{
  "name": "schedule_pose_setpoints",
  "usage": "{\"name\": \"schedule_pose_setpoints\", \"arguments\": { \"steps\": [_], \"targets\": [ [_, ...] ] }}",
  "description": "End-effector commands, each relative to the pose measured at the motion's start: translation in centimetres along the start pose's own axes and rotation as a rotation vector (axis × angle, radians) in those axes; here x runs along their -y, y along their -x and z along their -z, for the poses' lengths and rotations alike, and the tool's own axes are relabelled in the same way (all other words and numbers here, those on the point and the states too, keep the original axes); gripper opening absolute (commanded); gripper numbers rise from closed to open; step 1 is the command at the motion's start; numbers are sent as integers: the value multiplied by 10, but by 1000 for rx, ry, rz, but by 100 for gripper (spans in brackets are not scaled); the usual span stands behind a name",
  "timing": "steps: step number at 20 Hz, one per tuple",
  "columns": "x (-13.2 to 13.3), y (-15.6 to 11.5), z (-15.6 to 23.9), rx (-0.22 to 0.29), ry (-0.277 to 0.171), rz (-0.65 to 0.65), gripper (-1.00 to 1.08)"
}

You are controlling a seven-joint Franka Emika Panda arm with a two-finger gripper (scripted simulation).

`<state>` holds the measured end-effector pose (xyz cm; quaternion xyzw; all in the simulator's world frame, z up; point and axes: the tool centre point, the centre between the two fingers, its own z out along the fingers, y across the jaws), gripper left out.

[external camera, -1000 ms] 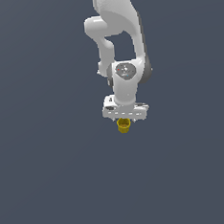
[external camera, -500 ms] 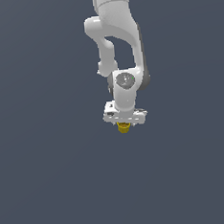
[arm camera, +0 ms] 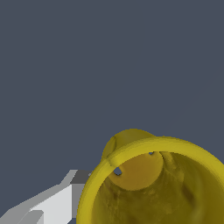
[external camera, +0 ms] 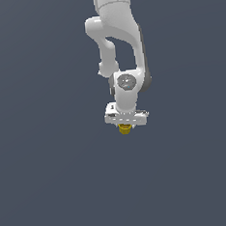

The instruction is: Pick up the object and move it to a goal position.

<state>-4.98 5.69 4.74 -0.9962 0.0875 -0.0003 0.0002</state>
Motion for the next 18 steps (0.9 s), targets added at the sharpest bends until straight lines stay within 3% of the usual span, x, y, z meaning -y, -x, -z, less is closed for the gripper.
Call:
{"name": "schedule_pose_setpoints", "arguments": {
  "steps": [1, 10, 18],
  "targets": [
    [-1, 0, -1, 1, 0, -1, -100],
    [1, -4, 14, 0, 0, 0, -100],
    [5, -18, 62, 0, 0, 0, -100]
  ]
}}
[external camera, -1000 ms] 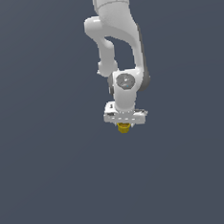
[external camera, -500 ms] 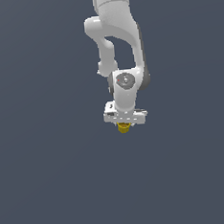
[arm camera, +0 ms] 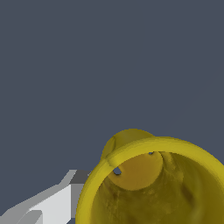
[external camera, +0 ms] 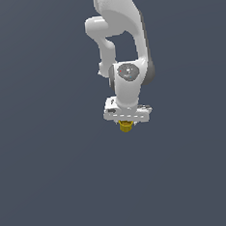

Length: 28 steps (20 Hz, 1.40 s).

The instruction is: Pick up the object and move it to a goal position.

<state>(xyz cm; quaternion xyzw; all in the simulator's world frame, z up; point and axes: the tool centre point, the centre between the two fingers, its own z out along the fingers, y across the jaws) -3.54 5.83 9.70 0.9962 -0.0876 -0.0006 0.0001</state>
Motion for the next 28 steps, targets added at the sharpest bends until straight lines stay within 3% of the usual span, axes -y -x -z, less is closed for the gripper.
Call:
{"name": "schedule_pose_setpoints", "arguments": {
  "steps": [1, 19, 28],
  "targets": [
    [2, -6, 20, -2, -1, 0, -100],
    [17, -59, 195, -1, 0, 0, -100],
    [24, -81, 261, -1, 0, 0, -100]
  ]
}}
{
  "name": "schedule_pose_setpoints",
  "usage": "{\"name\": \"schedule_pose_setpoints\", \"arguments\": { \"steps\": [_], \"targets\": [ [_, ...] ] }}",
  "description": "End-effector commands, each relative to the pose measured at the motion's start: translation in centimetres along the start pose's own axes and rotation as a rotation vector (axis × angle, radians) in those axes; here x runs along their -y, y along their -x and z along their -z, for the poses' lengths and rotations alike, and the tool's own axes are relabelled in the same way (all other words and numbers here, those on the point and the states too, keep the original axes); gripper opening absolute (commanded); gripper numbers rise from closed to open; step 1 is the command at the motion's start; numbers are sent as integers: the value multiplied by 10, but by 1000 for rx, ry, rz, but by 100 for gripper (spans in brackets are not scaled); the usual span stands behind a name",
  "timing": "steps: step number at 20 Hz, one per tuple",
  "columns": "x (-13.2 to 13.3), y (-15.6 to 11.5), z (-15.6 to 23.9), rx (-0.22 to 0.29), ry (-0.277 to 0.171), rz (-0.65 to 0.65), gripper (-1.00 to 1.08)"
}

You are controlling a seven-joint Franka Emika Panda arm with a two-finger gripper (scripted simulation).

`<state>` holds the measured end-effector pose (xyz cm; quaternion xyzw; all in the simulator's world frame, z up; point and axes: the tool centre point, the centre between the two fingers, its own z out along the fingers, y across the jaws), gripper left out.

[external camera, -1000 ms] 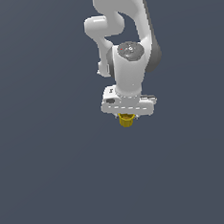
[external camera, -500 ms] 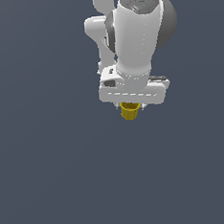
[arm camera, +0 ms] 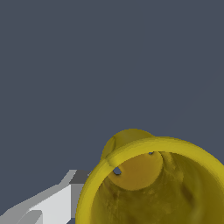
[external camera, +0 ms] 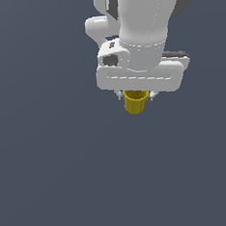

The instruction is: Pick up the object and move it to a goal position.

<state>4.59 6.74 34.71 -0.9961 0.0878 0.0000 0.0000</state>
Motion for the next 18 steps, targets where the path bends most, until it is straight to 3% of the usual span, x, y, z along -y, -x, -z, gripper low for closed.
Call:
{"name": "schedule_pose_setpoints", "arguments": {
  "steps": [1, 18],
  "targets": [
    [2, -5, 16, 0, 0, 0, -100],
    [6, -20, 52, 0, 0, 0, -100]
  ]
}}
